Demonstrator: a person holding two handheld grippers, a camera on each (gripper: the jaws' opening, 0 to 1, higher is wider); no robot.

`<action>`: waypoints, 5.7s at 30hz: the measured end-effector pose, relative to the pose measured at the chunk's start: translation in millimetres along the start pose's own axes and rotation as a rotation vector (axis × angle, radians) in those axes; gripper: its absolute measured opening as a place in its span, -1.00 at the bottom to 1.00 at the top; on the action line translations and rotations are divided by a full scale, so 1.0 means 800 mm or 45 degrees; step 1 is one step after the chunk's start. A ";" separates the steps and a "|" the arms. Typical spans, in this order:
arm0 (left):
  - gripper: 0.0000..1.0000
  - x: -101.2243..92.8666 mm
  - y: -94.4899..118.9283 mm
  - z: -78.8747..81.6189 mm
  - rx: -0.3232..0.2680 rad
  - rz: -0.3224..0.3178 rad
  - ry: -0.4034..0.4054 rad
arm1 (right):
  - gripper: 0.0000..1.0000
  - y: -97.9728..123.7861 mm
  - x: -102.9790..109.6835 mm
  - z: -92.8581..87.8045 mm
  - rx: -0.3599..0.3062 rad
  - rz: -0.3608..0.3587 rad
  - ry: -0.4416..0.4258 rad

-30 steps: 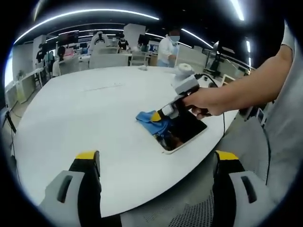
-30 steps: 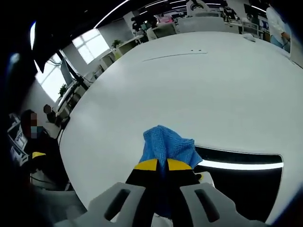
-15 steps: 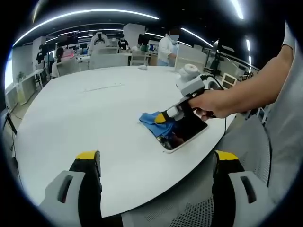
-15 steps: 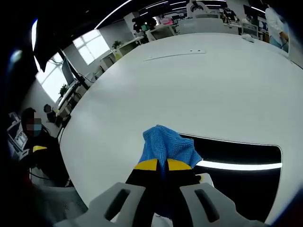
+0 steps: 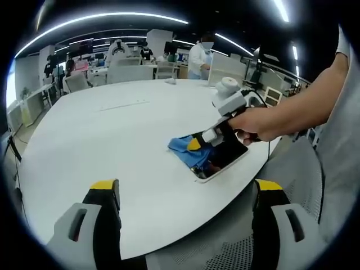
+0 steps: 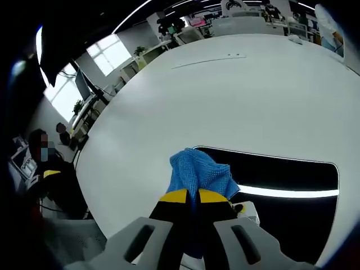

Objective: Wipe the mirror surface with the cleaning cloth until all visible marks leave the cleaned area.

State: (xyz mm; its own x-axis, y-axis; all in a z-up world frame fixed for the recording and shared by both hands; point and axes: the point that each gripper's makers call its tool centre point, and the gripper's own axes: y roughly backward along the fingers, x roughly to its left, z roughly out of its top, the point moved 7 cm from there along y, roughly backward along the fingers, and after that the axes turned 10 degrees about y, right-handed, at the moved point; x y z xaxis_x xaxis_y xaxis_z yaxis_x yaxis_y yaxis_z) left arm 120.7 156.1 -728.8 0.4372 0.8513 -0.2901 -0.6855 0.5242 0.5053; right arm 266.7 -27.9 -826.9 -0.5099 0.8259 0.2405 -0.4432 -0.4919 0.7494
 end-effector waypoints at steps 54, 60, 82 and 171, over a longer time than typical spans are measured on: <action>0.98 -0.007 0.002 0.006 -0.043 0.016 0.012 | -1.00 0.037 -0.054 -0.026 -0.027 -0.047 0.037; 0.98 -0.006 0.002 0.006 -0.051 0.011 0.025 | -1.00 0.043 -0.067 -0.031 -0.031 -0.055 0.031; 0.97 -0.003 -0.001 0.003 -0.038 0.009 0.018 | -1.00 0.056 -0.110 -0.043 -0.042 -0.065 0.005; 0.93 -0.003 -0.001 0.002 -0.040 0.026 0.022 | -0.99 0.122 -0.180 -0.082 -0.023 -0.223 -0.106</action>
State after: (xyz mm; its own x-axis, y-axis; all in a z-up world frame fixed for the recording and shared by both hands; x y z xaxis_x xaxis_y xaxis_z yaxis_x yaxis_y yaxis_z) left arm 121.5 153.6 -727.4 0.4130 0.8619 -0.2943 -0.7120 0.5071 0.4858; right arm 248.3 -212.9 -828.9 -0.3615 0.9188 0.1586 -0.5331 -0.3432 0.7733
